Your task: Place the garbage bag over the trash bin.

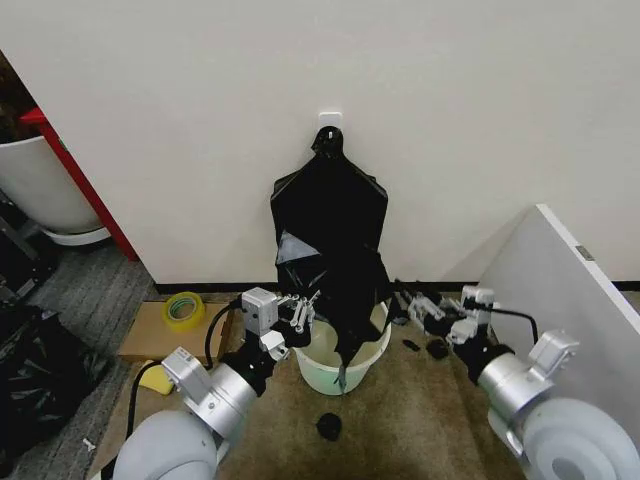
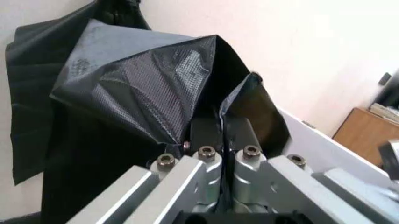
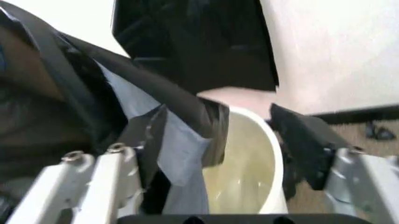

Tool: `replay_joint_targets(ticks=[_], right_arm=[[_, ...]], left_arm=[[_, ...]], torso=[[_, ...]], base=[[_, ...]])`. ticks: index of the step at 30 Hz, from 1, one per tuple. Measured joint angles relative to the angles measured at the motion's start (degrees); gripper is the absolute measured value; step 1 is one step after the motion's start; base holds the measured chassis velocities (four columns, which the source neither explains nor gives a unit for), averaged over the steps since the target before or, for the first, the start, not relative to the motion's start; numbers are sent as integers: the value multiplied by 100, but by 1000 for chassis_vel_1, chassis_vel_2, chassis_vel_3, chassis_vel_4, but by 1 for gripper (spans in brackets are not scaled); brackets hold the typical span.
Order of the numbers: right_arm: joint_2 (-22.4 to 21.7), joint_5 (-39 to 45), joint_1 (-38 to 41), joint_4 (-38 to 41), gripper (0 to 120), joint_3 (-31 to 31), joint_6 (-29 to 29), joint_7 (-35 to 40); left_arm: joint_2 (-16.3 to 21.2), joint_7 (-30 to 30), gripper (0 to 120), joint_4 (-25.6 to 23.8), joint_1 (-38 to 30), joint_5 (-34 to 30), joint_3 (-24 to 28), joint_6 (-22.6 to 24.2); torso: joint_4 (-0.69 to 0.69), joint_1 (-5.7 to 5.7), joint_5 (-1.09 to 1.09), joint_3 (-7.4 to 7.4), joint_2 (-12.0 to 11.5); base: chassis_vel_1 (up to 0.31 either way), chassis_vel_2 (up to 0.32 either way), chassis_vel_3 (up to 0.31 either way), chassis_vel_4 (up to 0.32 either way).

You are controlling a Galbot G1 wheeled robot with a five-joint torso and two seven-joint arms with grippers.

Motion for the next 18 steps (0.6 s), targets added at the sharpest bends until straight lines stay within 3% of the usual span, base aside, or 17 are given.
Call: replay_joint_targets(ticks=[5, 10, 18], right_arm=[[27, 314, -737, 109, 82, 231, -69, -367], [37, -27, -1026, 15, 99, 100, -40, -611], [330, -446, -443, -412, 99, -780, -43, -492]], left_arm=[[-44, -40, 0, 7, 8, -28, -11, 4], [-97, -69, 0, 25, -34, -61, -14, 6], [-107, -80, 0, 16, -24, -81, -23, 16]], torso=[[0, 0, 0, 0, 0], [1, 0, -2, 0, 0], [2, 0, -1, 0, 0]], base=[[0, 0, 0, 0], [0, 0, 0, 0], [0, 0, 0, 0]])
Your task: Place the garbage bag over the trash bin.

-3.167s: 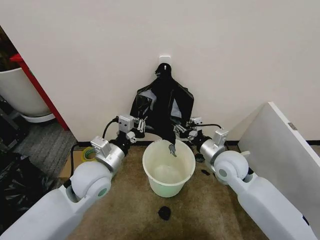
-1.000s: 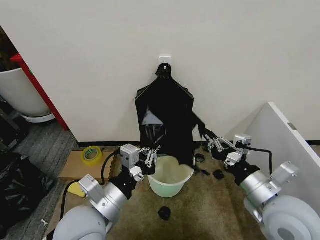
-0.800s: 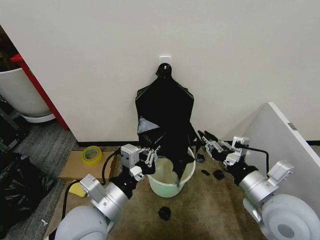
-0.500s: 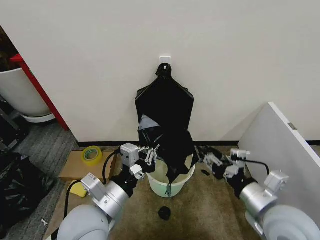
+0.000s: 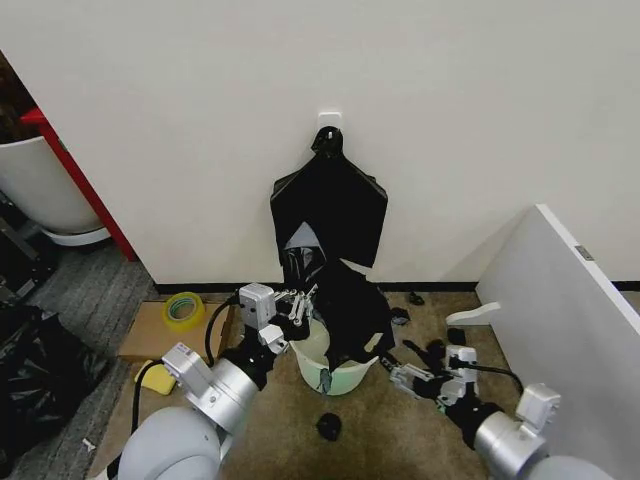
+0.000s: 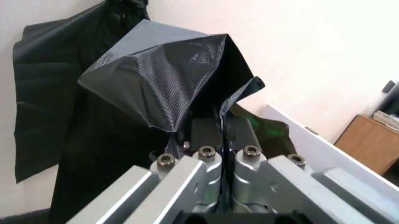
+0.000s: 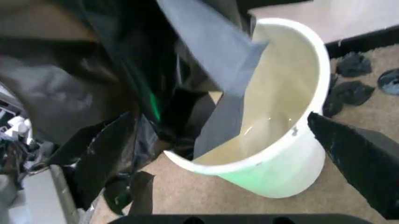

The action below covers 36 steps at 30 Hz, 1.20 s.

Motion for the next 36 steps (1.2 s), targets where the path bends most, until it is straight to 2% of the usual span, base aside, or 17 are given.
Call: replay_joint_targets(ticks=[1, 7, 10, 14, 16, 20, 21, 23, 28, 36], right_arm=[[0, 0, 0, 0, 99, 0, 0, 0], [109, -3, 133, -151, 75, -173, 100, 141], [122, 0, 136, -168, 68, -163, 113, 146], [180, 0, 213, -250, 50, -163, 196, 163], [200, 0, 228, -263, 46, -169, 212, 166], [244, -39, 217, -277, 30, -181, 268, 186], [244, -49, 191, -260, 25, -173, 270, 196], [242, -54, 169, -232, 22, -166, 270, 206], [189, 106, 49, 130, 0, -20, 233, 286], [-69, 505, 18, 527, 0, 333, 94, 444]], left_arm=[[0, 0, 0, 0, 0, 0, 0, 0], [-26, -1, 0, -26, 19, -2, -5, 10], [-51, -1, 0, -26, 31, -2, 4, 13], [-99, 4, 0, -35, 53, 12, 12, 17], [-111, 6, 0, -41, 62, 16, 12, 18], [-186, 17, 0, -53, 131, 69, 8, 18], [-202, 20, 0, -58, 146, 86, 7, 19], [-212, 22, 0, -65, 159, 97, 8, 18], [-200, 20, 0, -132, 202, 76, -18, 23], [-5, -57, 0, -137, 155, -270, -50, 137]], torso=[[0, 0, 0, 0, 0], [-1, 0, 0, 0, 0], [-1, 0, 0, 0, 0], [-1, 0, 0, 0, 0], [-1, 0, 0, 0, 0], [0, 0, 0, 0, 0], [0, 0, 1, 0, 0], [0, 0, 1, 0, 0], [-1, 0, 0, 0, 0], [0, 0, 1, 0, 0]], base=[[0, 0, 0, 0], [0, 0, 0, 0], [0, 0, 0, 0], [0, 0, 0, 0], [0, 0, 0, 0], [0, 0, 0, 0], [0, 0, 0, 0], [0, 0, 0, 0], [0, 0, 0, 0], [0, 0, 0, 0]])
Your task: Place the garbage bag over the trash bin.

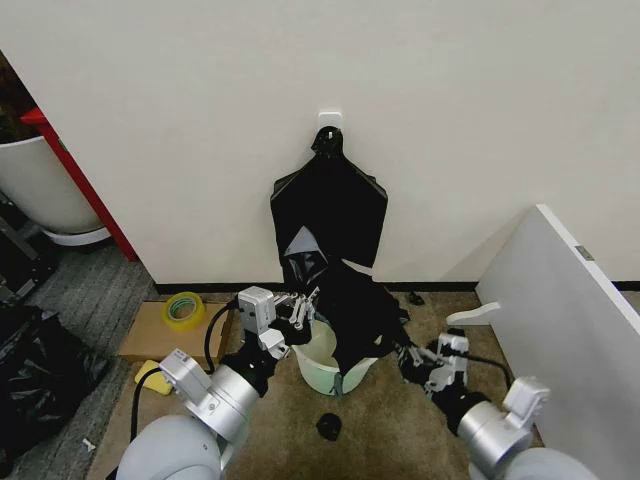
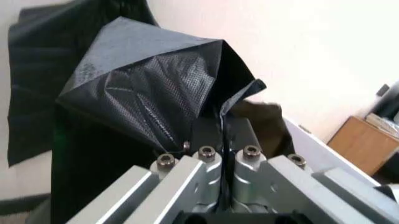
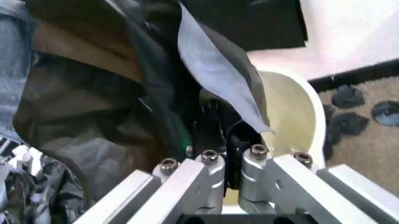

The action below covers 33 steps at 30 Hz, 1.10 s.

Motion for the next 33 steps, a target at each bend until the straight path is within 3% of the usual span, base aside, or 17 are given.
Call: replay_joint_targets(ticks=[13, 23, 28, 33], right_arm=[[-208, 833, 9, 14, 0, 502, -246, 414], [-449, 931, 258, 9, 0, 934, 127, -296], [-940, 1484, 562, 6, 0, 1647, 203, -733], [-1263, 2041, 717, 5, 0, 1973, 134, -704]], left_arm=[[396, -111, 0, -6, -267, -640, 73, 179], [448, -87, 0, -6, -494, -738, 37, 169], [667, -125, 0, -6, -735, -1193, -79, 174], [751, -224, 0, -6, -1066, -1614, -93, 275]], torso=[[0, 0, 0, 0, 0], [0, 0, 0, 0, 0], [1, 0, 1, 0, 0], [-2, 0, 0, 0, 0]], base=[[0, 0, 0, 0], [0, 0, 0, 0], [0, 0, 0, 0], [0, 0, 0, 0]])
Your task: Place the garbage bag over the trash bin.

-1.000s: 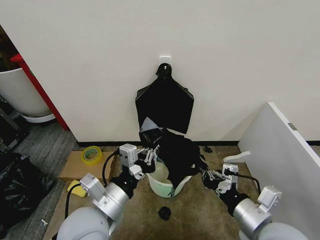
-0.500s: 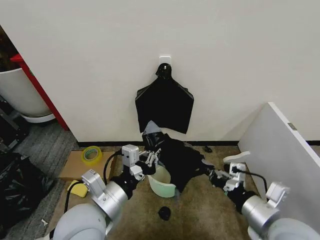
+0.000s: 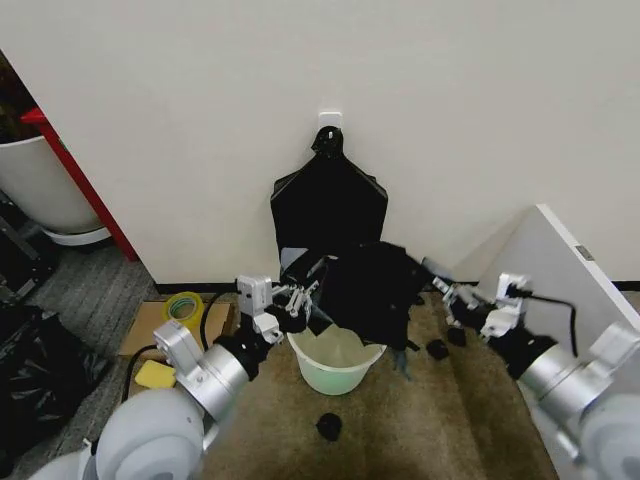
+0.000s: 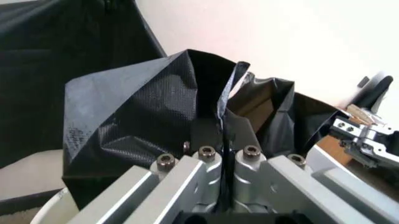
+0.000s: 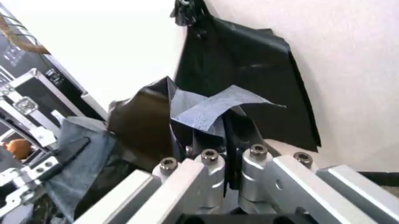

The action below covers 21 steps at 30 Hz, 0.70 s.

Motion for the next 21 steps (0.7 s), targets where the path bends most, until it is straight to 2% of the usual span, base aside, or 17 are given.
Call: replay_joint_targets(ticks=[3, 7, 11, 12, 17, 18, 21], right_arm=[[6, 44, 82, 0, 0, -134, -2, 33], [306, -64, 348, -3, 0, -666, -3, 66], [481, -12, 762, -5, 0, -1040, -2, 88], [487, 100, 994, -5, 0, -1173, 11, 90], [316, 738, 1975, -5, 0, -1640, 66, 100], [316, 738, 1975, -5, 0, -1640, 66, 100], [349, 610, 2405, -165, 0, -2194, 100, 122]], left_arm=[[-25, -21, 0, 0, 0, 14, 1, 20], [-77, -44, 0, 0, 96, 192, -47, 26], [-21, -47, 0, 1, 136, 177, -351, 8], [39, -55, 0, 2, 111, 74, -561, -3], [225, -94, 0, 3, 108, -375, -1245, -19], [225, -94, 0, 3, 108, -375, -1245, -19], [256, -100, 0, 4, 161, -429, -1447, -29]], torso=[[1, 0, 0, 0, 0], [0, 0, 0, 0, 0], [1, 0, 0, 0, 0], [2, 0, 0, 0, 0], [2, 0, -1, 0, 0], [2, 0, -1, 0, 0], [3, 0, -3, 0, 0]], base=[[0, 0, 0, 0], [0, 0, 0, 0], [0, 0, 0, 0], [0, 0, 0, 0], [0, 0, 0, 0], [0, 0, 0, 0], [0, 0, 0, 0]])
